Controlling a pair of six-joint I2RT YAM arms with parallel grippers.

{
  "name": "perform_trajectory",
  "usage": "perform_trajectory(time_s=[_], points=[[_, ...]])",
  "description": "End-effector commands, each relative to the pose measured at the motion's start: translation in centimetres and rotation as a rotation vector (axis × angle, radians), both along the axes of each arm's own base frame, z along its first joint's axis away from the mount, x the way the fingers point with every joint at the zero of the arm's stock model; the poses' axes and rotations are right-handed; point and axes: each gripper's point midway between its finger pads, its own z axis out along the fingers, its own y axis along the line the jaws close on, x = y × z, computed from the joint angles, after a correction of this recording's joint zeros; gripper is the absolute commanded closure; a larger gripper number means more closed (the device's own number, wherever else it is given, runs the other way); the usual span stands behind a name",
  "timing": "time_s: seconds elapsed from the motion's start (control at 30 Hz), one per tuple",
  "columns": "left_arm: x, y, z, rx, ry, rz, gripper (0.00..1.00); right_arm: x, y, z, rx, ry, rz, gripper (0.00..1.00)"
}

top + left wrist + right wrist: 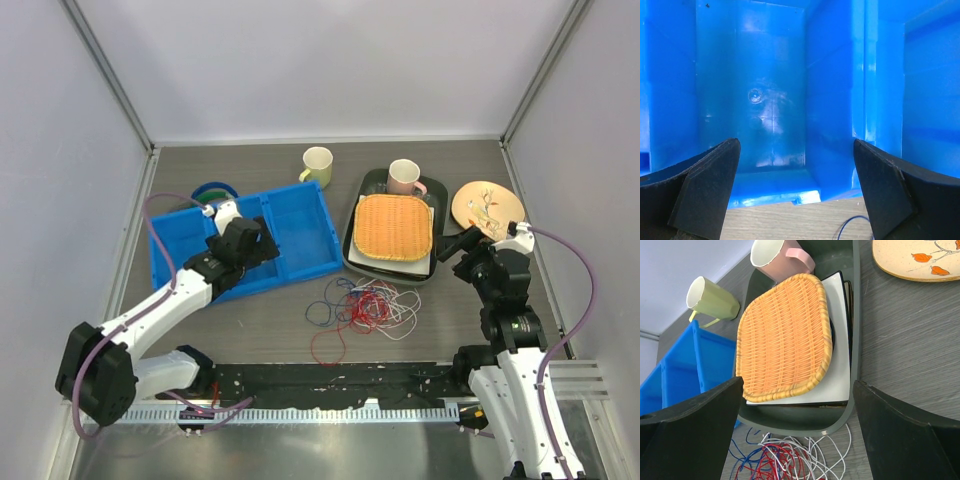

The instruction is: Untangle the cables

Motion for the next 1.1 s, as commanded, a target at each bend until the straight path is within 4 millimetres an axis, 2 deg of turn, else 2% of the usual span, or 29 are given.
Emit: perform_trajectory(time_s=[0.0, 0.07, 0.1, 0.2, 0.47, 0.57, 0.63, 0.8, 0.87, 0.9, 0.93, 0.97, 1.03, 1.07], points=[[0.6, 3.8, -2.3, 0.111, 0.075, 0.073, 0.00, 0.4, 0.2, 1.0, -0.018, -0.045, 0.019, 0.04], [0.9, 4.5, -2.4, 0.075, 0.076, 0.088, 0.00, 0.4, 0.1, 1.1, -0.018, -0.049, 0.016, 0.04], [1.0, 5.4, -2.6, 0.061, 0.076, 0.113, 0.00, 0.4, 0.1, 1.0, -0.019, -0.048, 0.013, 0.04], [1.7, 5.8, -2.1, 0.016, 0.042, 0.111, 0.00, 0.4, 0.1, 0.9, -0.016, -0.045, 0.012, 0.04], [3.1, 5.2, 0.0, -0.008, 0.007, 0.081, 0.00, 0.6, 0.2, 0.7, -0.019, -0.037, 0.023, 0.04], [2.9, 4.3, 0.9, -0.052, 0.009, 0.048, 0.00, 0.5, 1.0, 1.1, -0.026, -0.048, 0.078, 0.04], [2.4, 1.9, 2.5, -0.151, 0.014, -0.043, 0.00, 0.4, 1.5, 1.6, -0.032, -0.064, 0.112, 0.04], [-0.2, -0.3, 8.0, -0.260, -0.086, -0.141, 0.00, -0.1, 5.0, 2.8, -0.023, -0.105, 0.288, 0.04], [-1.2, -0.5, 9.2, -0.262, -0.121, -0.140, 0.00, -0.4, 7.5, 2.9, -0.024, -0.111, 0.390, 0.04], [-2.2, -1.5, 9.8, -0.268, -0.140, -0.174, 0.00, -0.4, 8.1, 2.6, -0.033, -0.103, 0.403, 0.04], [-2.8, -1.9, 9.6, -0.263, -0.131, -0.189, 0.00, -0.6, 8.9, 2.3, -0.046, -0.094, 0.430, 0.04], [-3.5, -2.9, 9.5, -0.255, -0.127, -0.221, 0.00, -1.0, 10.8, 1.3, -0.066, -0.049, 0.489, 0.05], [-4.4, -4.1, 8.3, -0.253, -0.091, -0.257, 0.00, -0.9, 11.7, 0.0, -0.139, -0.001, 0.467, 0.08], [-5.1, -5.3, 7.6, -0.266, -0.067, -0.291, 0.00, -2.3, 14.2, -0.2, -0.169, 0.013, 0.550, 0.09]])
